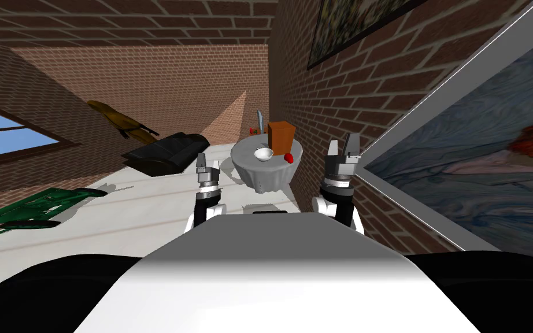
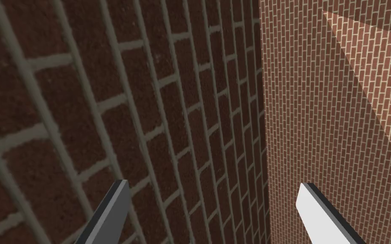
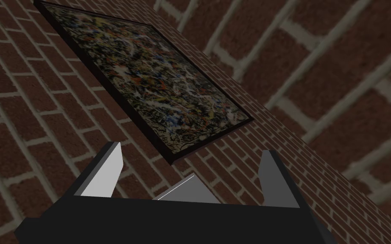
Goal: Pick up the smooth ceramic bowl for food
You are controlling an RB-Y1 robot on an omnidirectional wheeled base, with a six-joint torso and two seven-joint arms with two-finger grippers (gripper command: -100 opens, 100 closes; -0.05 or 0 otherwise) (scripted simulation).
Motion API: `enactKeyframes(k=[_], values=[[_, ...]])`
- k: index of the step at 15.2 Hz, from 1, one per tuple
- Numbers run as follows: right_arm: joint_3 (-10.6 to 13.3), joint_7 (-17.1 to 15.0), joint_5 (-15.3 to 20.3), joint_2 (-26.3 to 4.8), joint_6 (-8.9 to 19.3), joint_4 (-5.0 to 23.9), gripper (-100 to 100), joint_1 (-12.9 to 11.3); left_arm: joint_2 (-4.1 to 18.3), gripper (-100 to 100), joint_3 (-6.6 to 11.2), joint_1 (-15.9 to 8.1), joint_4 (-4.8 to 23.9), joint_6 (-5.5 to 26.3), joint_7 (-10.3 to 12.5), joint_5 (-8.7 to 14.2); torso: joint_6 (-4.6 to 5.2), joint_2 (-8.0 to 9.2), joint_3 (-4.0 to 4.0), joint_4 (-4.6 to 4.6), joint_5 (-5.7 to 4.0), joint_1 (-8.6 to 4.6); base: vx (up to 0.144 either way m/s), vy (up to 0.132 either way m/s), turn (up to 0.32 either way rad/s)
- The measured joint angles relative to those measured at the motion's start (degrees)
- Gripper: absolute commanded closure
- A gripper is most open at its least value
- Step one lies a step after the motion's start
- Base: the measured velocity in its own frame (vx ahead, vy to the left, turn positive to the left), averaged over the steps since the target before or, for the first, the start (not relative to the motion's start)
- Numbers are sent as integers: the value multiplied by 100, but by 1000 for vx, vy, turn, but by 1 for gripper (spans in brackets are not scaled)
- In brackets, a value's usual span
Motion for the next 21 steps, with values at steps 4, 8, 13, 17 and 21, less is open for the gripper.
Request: enactKeyframes(k=[4, 8, 13, 17, 21], values=[[0, 0, 0, 0, 0, 0, 0, 0, 324, -100, 18, -146, 62, 329, 50, 125, 1, -1, -1, 0, -1, -5, -1, -19, -39], [0, 0, 0, 0, 0, 0, 0, 0, 577, -100, 31, -363, 171, 766, 111, 276, 1, -1, 0, 0, -2, -8, -2, -22, -34], [0, 0, 0, 0, 0, 0, 0, 0, 856, -100, 40, -629, 307, 1311, 187, 489, 2, -3, -2, -1, -2, -10, 2, -24, -43], [0, 0, 0, 0, 0, 0, 0, 0, 1030, -100, 64, -849, 418, 1768, 252, 638, 1, -3, -2, -1, -2, -9, 2, -23, -34], [0, 0, 0, 0, 0, 0, 0, 0, 1232, -100, 89, -1051, 504, 2213, 331, 825, 2, -3, -2, -1, -2, -9, 4, -24, -41]])
